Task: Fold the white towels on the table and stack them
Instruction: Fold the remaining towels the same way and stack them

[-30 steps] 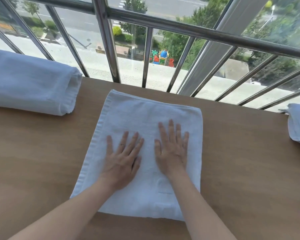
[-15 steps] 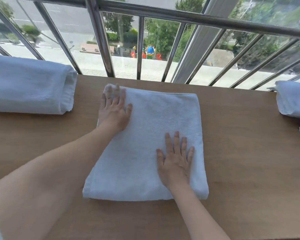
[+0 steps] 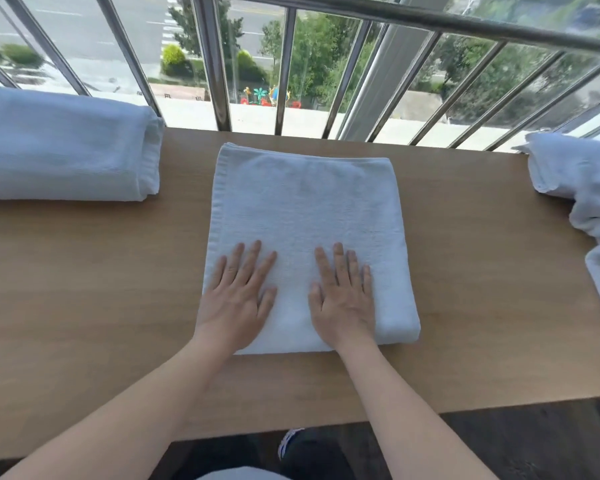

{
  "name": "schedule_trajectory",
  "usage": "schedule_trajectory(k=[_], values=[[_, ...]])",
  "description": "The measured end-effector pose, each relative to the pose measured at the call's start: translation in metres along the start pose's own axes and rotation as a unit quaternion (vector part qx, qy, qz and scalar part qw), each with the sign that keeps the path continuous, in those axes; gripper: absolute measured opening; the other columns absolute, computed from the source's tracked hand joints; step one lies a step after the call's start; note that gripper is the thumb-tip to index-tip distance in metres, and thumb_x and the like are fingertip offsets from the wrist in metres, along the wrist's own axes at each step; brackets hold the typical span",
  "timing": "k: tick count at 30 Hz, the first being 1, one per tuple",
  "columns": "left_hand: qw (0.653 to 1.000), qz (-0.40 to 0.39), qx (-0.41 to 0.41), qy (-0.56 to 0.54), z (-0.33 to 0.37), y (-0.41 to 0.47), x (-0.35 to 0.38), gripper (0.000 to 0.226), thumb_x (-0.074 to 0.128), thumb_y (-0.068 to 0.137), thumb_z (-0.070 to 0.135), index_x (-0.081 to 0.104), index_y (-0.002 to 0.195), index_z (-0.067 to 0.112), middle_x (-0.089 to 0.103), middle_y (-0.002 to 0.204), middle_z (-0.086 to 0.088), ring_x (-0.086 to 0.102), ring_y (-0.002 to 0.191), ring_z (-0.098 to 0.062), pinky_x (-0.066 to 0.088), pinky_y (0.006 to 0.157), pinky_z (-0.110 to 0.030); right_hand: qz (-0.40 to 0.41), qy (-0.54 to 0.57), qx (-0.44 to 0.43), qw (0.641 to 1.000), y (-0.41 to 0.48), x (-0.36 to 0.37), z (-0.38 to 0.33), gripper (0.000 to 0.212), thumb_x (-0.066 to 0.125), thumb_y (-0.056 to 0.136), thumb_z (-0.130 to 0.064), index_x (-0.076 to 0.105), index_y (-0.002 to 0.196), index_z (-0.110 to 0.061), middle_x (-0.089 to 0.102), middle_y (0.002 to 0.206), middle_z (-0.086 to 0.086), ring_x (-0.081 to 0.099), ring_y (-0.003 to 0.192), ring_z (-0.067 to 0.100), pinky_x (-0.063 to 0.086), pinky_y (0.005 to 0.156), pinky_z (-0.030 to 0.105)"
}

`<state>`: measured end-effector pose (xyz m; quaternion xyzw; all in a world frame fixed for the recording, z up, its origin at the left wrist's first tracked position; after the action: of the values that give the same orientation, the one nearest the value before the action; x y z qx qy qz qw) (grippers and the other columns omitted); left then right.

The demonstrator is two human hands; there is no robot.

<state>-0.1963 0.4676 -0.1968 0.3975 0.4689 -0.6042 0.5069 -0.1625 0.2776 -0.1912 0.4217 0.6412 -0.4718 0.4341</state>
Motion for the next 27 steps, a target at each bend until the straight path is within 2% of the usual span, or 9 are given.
schedule_trajectory(k=[3,7,11,13,15,18,20,23,27], values=[[1.000,0.012,-0.021,0.004,-0.010,-0.006,0.001,0.061,0.008,0.102,0.054,-0.008,0.158,0.037,-0.015,0.166,0.009,-0.022,0.151,-0.013,-0.014,0.122,-0.038,0.005,-0.028,-0.022,0.999,-0.012,0.002,0.029,0.065,0.013,0.099,-0.052,-0.016,0.156,-0.038,-0.021,0.165,-0.007,-0.021,0.151,0.013,-0.009,0.124,0.042],[0.999,0.018,-0.040,0.024,-0.012,-0.009,0.002,0.059,-0.002,0.102,0.054,-0.014,0.157,0.037,-0.020,0.165,0.009,-0.025,0.150,-0.013,-0.017,0.122,-0.038,0.013,-0.038,0.005,0.999,-0.017,0.003,0.044,0.068,0.009,0.096,-0.053,-0.017,0.156,-0.034,-0.018,0.166,-0.004,-0.017,0.152,0.015,-0.011,0.123,0.040],[0.993,0.023,-0.112,0.009,0.008,-0.012,0.006,0.059,-0.007,0.101,0.049,-0.021,0.154,0.030,-0.023,0.164,0.003,-0.030,0.148,-0.019,-0.031,0.113,-0.032,0.024,-0.058,0.063,0.996,-0.026,0.005,0.041,0.066,-0.006,0.095,-0.054,-0.022,0.155,-0.030,-0.019,0.165,0.000,-0.018,0.152,0.022,-0.015,0.121,0.048],[0.995,0.018,-0.092,-0.028,0.042,-0.015,0.015,0.059,-0.003,0.100,0.049,-0.019,0.153,0.029,-0.024,0.163,0.005,-0.032,0.146,-0.017,-0.033,0.112,-0.031,0.008,-0.039,0.017,0.999,-0.033,0.013,0.023,0.062,-0.006,0.096,-0.053,-0.026,0.152,-0.034,-0.024,0.164,-0.002,-0.021,0.151,0.024,-0.017,0.119,0.052],[0.999,0.017,-0.041,-0.019,0.073,-0.021,0.028,0.059,-0.002,0.099,0.051,-0.015,0.154,0.036,-0.022,0.163,0.008,-0.032,0.147,-0.015,-0.027,0.116,-0.034,0.008,-0.034,-0.045,0.998,-0.040,0.016,0.012,0.061,-0.001,0.097,-0.052,-0.021,0.153,-0.040,-0.020,0.165,-0.004,-0.017,0.152,0.024,-0.017,0.119,0.053],[1.000,0.030,0.007,-0.002,0.072,-0.026,0.029,0.058,0.003,0.101,0.055,-0.005,0.157,0.041,-0.009,0.166,0.011,-0.019,0.151,-0.012,-0.017,0.121,-0.035,0.028,-0.046,-0.055,0.997,-0.041,0.008,0.042,0.064,0.001,0.096,-0.053,-0.007,0.158,-0.038,-0.009,0.167,-0.004,-0.008,0.154,0.024,-0.012,0.121,0.051],[0.999,0.049,-0.003,0.010,0.053,-0.033,0.027,0.059,0.006,0.102,0.057,0.000,0.158,0.042,-0.004,0.167,0.011,-0.012,0.153,-0.012,-0.012,0.123,-0.036,0.045,-0.041,-0.022,0.998,-0.046,0.005,0.076,0.065,0.001,0.097,-0.053,-0.003,0.159,-0.033,-0.008,0.167,-0.002,-0.008,0.154,0.023,-0.008,0.124,0.046],[0.996,0.061,-0.059,0.031,0.023,-0.046,0.024,0.058,0.005,0.101,0.058,0.000,0.158,0.044,-0.006,0.167,0.011,-0.014,0.152,-0.011,-0.008,0.124,-0.038,0.038,0.005,0.028,0.999,-0.048,0.006,0.104,0.065,0.002,0.099,-0.053,-0.013,0.158,-0.030,-0.019,0.165,-0.003,-0.018,0.152,0.018,-0.003,0.124,0.038],[0.996,0.053,-0.070,0.032,0.018,-0.055,0.021,0.058,0.005,0.101,0.058,-0.003,0.157,0.045,-0.007,0.167,0.010,-0.014,0.153,-0.011,-0.006,0.125,-0.039,0.009,0.052,0.031,0.998,-0.051,0.007,0.107,0.064,0.003,0.099,-0.057,-0.016,0.156,-0.034,-0.027,0.162,-0.014,-0.023,0.150,0.019,-0.008,0.119,0.032]])
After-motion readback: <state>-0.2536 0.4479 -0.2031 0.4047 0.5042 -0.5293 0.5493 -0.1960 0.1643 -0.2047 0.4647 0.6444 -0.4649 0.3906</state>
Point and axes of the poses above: each hand's wrist, its own y-axis towards the middle knuckle, its own x-axis out of the palm, z = x × y, the point moved 6 cm from there along y, towards the middle knuckle
